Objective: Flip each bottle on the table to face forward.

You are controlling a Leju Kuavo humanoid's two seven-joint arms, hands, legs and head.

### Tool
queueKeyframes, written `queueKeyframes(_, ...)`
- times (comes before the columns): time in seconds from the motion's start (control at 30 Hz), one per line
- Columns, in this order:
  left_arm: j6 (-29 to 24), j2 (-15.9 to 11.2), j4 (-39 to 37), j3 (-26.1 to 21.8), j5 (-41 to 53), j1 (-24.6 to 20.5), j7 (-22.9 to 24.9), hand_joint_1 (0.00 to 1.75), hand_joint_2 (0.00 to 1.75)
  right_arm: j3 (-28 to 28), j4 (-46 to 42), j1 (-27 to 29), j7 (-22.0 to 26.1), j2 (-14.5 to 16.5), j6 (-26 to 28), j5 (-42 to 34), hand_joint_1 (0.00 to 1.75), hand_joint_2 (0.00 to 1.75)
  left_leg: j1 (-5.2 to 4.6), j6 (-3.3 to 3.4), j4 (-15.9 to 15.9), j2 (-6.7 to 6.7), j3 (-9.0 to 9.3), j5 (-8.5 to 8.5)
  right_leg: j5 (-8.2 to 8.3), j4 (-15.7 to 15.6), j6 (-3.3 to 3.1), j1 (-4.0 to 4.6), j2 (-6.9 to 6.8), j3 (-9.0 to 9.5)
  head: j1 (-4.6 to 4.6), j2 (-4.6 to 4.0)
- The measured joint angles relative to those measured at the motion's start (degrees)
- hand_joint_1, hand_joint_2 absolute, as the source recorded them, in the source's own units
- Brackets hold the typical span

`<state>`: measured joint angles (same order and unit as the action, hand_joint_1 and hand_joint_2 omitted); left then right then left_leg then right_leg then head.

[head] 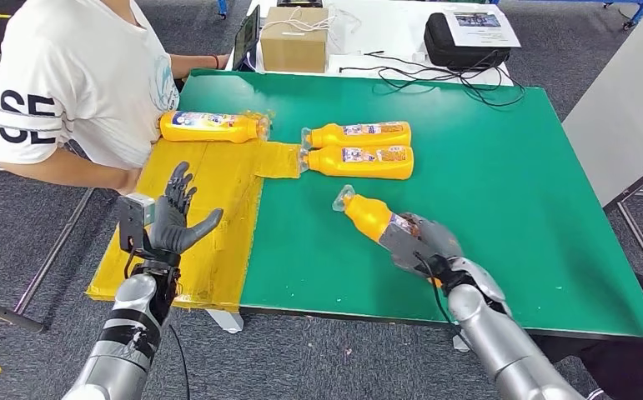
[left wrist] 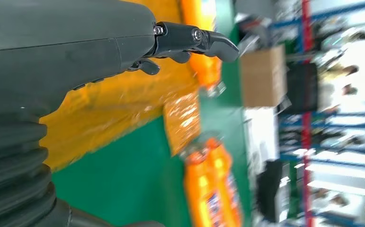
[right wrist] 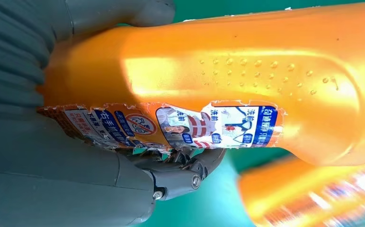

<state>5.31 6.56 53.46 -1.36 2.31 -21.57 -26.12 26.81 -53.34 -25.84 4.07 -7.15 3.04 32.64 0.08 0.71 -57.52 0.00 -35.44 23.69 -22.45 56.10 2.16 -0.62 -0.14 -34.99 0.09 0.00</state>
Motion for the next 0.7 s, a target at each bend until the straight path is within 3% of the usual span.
queueKeyframes(0.13, 0.3, 0.2, -3.2, 2.4, 0.8, -1.6, 2.1, 0.00, 1.75, -1.7, 0.1, 1.3, 2.5, 7.5, 6.3, -1.7, 1.75, 1.75, 0.05, -0.04, 0.0, 0.05, -0.09, -0.04, 0.00, 0.1, -0.01, 0.05, 0.06, -0.18, -0.03, 0.00)
queueKeyframes(0.3, 2.6, 0.7, -5.7, 4.4, -0.3, -3.7, 3.1, 0.00, 1.75, -2.6, 0.1, 0.6, 7.0, 13.6, 9.3, -3.7, 1.75, 1.75, 0.07, -0.06, 0.0, 0.02, -0.26, -0.07, -0.02, 0.1, -0.02, 0.04, 0.05, -0.28, 0.00, 0.00)
queueKeyframes(0.7, 8.8, 1.4, -7.8, 8.2, -3.1, -5.7, 5.9, 0.00, 1.75, -2.8, -1.0, 0.1, 13.3, 19.8, 11.3, -5.9, 1.75, 1.75, 0.00, -0.02, 0.0, -0.04, -0.33, -0.03, -0.03, 0.0, -0.01, -0.02, 0.04, -0.31, 0.00, 0.00)
